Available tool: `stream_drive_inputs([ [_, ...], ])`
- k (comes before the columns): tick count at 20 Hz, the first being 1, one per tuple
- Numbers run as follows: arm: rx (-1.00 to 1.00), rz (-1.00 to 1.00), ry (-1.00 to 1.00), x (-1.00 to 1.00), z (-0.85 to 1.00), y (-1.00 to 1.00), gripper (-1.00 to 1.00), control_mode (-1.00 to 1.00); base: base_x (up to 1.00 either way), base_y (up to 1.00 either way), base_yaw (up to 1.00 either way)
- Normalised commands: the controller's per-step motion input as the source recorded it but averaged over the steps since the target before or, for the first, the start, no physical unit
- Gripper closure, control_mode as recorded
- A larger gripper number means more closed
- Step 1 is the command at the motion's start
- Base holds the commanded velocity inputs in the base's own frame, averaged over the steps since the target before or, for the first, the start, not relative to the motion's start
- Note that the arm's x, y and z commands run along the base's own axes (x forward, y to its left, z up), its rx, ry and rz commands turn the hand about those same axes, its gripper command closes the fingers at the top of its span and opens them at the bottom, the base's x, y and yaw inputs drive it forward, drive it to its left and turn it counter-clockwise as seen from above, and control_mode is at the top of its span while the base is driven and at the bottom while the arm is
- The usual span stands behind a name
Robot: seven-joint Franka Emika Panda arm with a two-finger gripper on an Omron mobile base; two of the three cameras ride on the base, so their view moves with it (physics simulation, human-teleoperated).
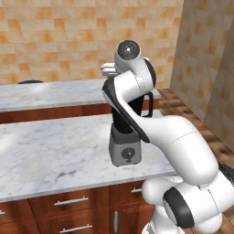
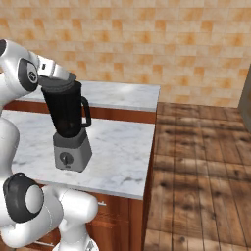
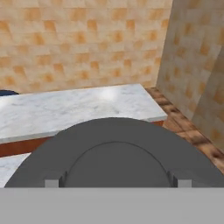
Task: Open the blender lid, put the tangerine in the blender, close the lid, and start the blender.
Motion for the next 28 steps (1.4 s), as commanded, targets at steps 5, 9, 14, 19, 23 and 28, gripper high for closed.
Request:
stream_drive_inputs([
  [5,-0.04,-0.01,0.03,0.15,-0.09,0.0,1.0,-1.0,0.0,0.0,0.0],
  [9,-0.01,-0.01,0.0,0.26,0.0,-0.03,1.0,-1.0,0.0,0.0,0.0],
  [14,0.0,-0.01,0.0,0.22,-0.01,-0.02,1.0,-1.0,0.0,0.0,0.0],
  [19,0.0,0.0,-0.01,0.02,-0.22,-0.02,1.0,-1.0,0.0,0.0,0.0],
  [23,0.0,0.0,-0.05,0.0,-0.38,-0.03,1.0,-1.0,0.0,0.0,0.0],
  [28,0.0,0.0,-0.18,0.0,-0.21,-0.01,1.0,-1.0,0.0,0.0,0.0],
])
